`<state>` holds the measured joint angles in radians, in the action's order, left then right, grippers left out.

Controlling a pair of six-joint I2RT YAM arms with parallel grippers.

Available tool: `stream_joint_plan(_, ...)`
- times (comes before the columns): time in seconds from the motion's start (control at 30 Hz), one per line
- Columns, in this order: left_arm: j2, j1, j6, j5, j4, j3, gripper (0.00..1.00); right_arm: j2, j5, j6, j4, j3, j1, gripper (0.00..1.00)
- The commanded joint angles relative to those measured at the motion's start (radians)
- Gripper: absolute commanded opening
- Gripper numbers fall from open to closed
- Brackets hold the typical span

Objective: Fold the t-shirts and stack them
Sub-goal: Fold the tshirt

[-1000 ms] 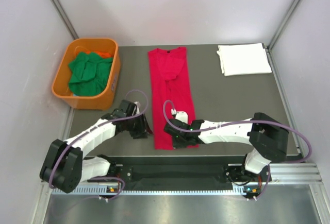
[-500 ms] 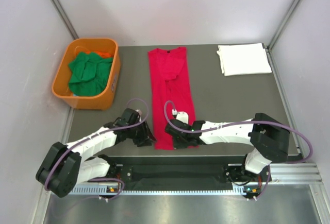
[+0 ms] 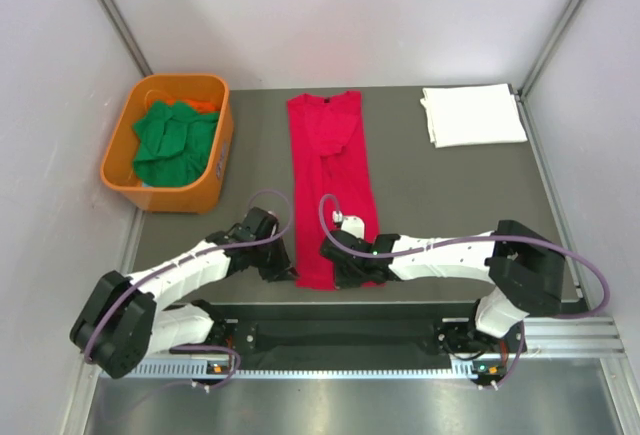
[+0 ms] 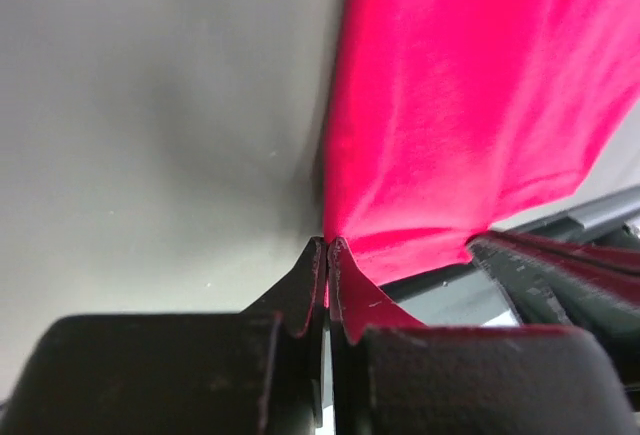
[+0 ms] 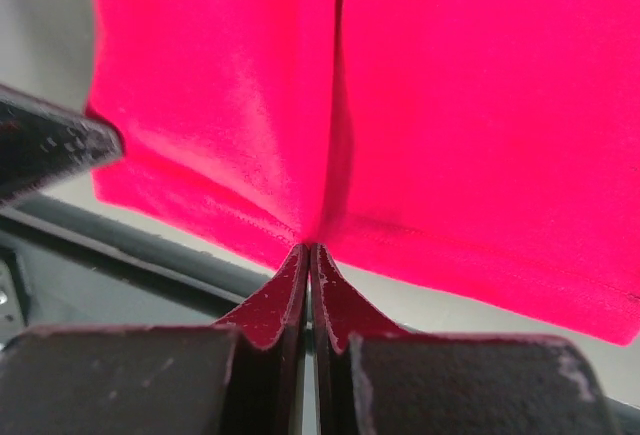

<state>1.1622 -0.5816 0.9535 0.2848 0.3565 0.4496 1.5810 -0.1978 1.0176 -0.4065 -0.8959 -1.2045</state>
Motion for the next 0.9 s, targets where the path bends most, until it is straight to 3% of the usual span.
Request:
stream_joint_plan(0.0,-0.039,-0.003,-0.082,-0.128,0.204,0.115,0.0,-0.055,0.018,0.015,0.043,0.017,-0.024,0.0)
stream_joint_plan(0.5,-0.032,-0.004,-0.091,-0.121,0.223,0.057,0.0,0.014,0.113,0.061,0.156,0.043,-0.032,0.04)
stream_joint_plan(0.67,-0.016,-0.021,-0.075,-0.168,0.254,0.061,0.0,0.008,0.113,0.07,0.143,0.034,-0.046,0.19)
stream_joint_plan(0.7,-0.015,-0.021,-0.071,-0.177,0.263,0.067,0.08,-0.007,0.11,0.068,0.134,0.031,-0.046,0.2)
stream_joint_plan(0.8,-0.025,-0.021,-0.065,-0.219,0.301,0.095,0.14,-0.045,0.08,0.029,0.075,0.006,-0.038,0.26)
stream_joint_plan(0.87,-0.041,-0.021,-0.061,-0.257,0.337,0.136,0.25,-0.065,0.072,-0.003,0.052,-0.008,-0.004,0.28)
